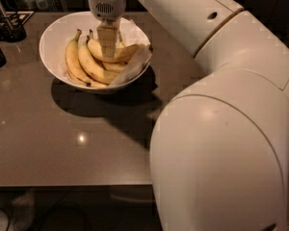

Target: Pick banana from white bowl

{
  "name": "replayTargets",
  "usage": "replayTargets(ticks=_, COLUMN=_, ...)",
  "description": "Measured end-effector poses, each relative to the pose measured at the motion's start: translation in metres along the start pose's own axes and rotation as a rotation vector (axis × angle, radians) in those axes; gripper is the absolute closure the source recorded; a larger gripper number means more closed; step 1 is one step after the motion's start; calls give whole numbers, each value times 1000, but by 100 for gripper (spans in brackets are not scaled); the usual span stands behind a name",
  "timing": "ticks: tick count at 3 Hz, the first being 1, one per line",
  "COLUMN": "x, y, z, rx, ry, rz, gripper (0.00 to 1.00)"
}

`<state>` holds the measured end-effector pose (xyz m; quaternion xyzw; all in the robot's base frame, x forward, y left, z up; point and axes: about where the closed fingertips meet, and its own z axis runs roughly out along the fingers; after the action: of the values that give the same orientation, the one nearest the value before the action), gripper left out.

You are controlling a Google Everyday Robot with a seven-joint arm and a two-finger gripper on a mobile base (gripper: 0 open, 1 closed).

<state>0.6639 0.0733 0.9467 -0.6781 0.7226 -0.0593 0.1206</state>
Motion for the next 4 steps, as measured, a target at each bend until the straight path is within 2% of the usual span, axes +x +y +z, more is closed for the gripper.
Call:
replayTargets(ticks=2, x=-8, y=3, z=23, rx=-53, ry=10, rz=2, gripper=40)
replayTargets(ticks=3, x=-7, y=5, z=31, rx=-70, ry=21, rz=4, gripper=58)
replayTargets(ticks=4, x=-5, y=6, z=34, rx=-67, ry=29, rz=10, gripper=80)
